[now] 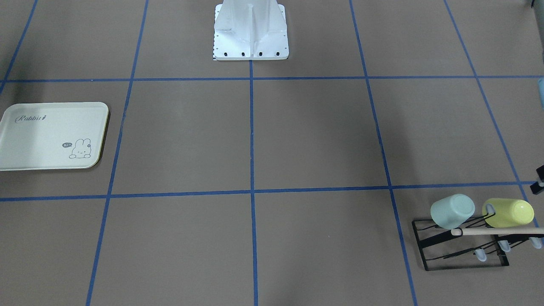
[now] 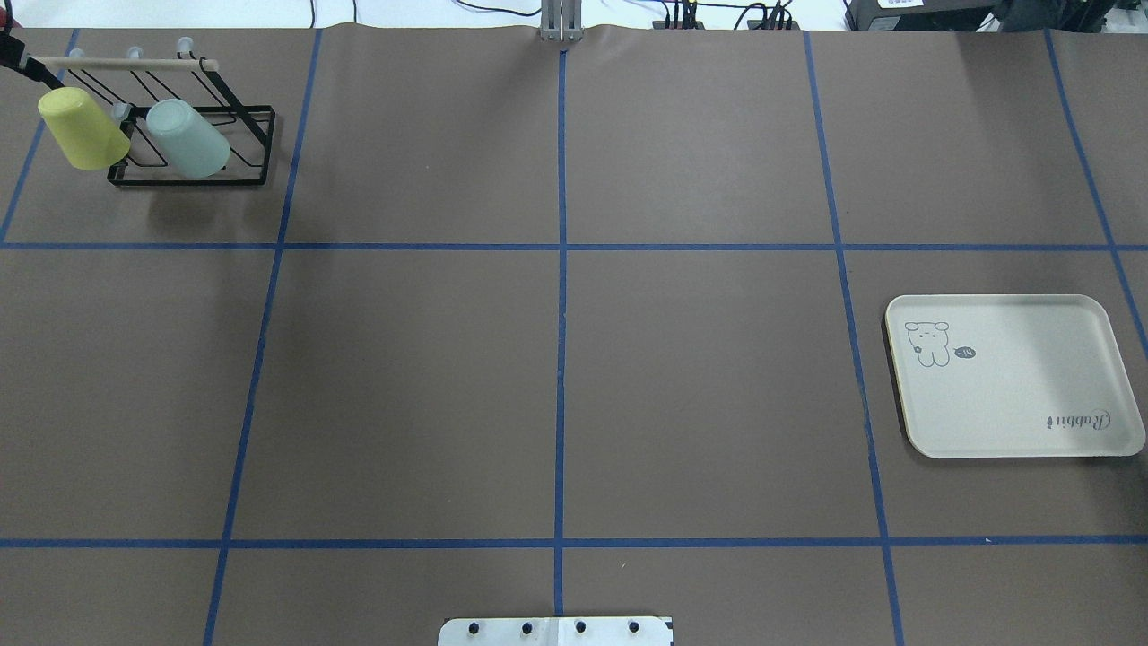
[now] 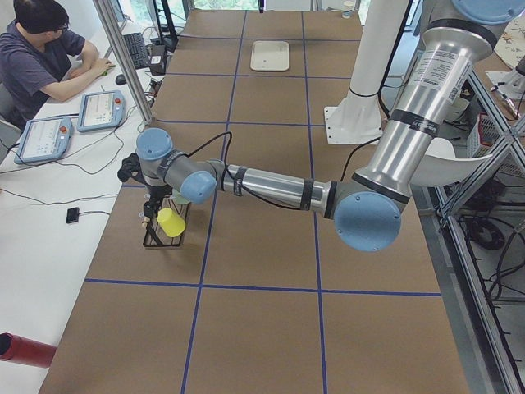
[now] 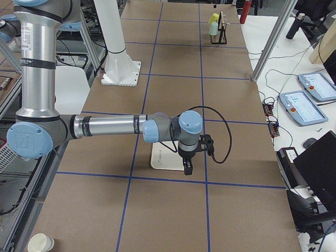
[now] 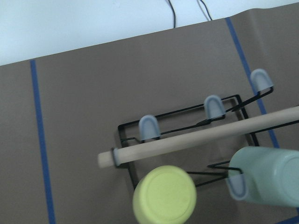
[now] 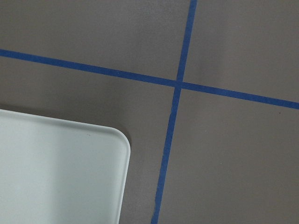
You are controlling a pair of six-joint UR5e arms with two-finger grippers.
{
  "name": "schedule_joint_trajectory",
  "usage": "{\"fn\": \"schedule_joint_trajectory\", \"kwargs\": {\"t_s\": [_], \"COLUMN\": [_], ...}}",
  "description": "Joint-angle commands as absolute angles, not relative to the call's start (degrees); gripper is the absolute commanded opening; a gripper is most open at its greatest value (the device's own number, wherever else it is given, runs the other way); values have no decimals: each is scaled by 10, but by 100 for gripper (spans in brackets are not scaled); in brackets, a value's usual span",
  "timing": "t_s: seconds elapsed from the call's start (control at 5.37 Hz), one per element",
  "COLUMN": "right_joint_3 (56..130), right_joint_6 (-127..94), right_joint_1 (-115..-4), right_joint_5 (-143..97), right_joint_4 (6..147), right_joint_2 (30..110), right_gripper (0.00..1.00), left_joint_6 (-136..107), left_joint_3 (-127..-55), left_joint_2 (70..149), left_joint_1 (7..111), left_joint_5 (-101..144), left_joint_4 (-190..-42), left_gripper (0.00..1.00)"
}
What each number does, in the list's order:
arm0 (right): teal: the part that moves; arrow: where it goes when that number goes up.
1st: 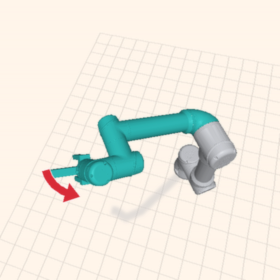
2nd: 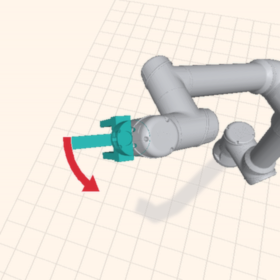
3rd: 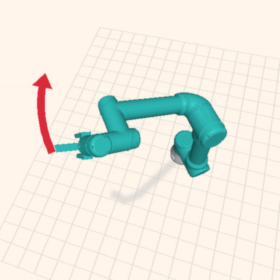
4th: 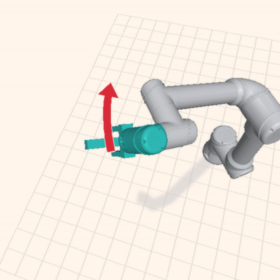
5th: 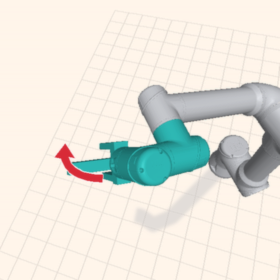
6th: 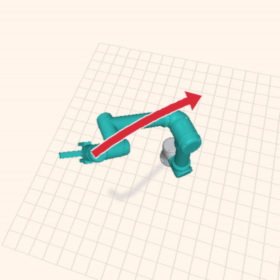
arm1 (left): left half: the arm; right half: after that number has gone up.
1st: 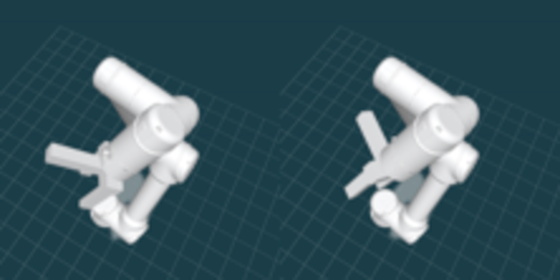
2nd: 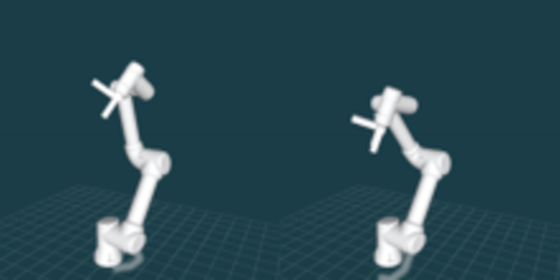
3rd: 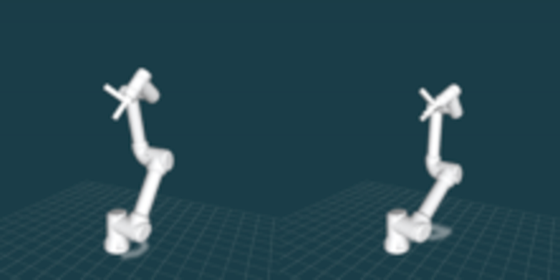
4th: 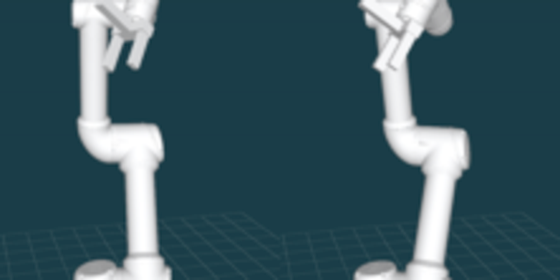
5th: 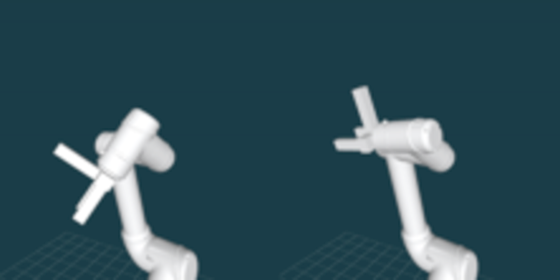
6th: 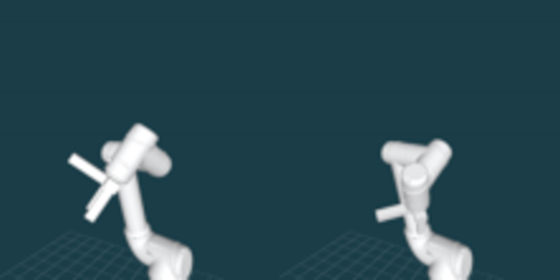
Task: Left arm grabs green cup and hands to right arm on tray
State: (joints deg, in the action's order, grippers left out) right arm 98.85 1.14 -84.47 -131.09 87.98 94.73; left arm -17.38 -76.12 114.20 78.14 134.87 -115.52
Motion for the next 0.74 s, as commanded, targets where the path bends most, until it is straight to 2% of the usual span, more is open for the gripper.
{"fn": "schedule_joint_trajectory", "kwargs": {"t_s": [0.0,0.19,0.56], "right_joint_3": [988,988,989], "right_joint_6": [11,11,11], "right_joint_1": [-844,-844,-844], "right_joint_5": [-1311,-1311,-1311], "right_joint_4": [880,880,880], "right_joint_2": [947,947,947], "right_gripper": [100,100,100], "left_joint_6": [-284,-318,-360], "left_joint_3": [-768,-785,-806], "left_joint_2": [1188,1189,1182], "left_joint_1": [735,670,643], "left_joint_5": [1278,1182,1167], "left_joint_4": [-1163,-1159,-1154], "left_gripper": [100,100,100]}}
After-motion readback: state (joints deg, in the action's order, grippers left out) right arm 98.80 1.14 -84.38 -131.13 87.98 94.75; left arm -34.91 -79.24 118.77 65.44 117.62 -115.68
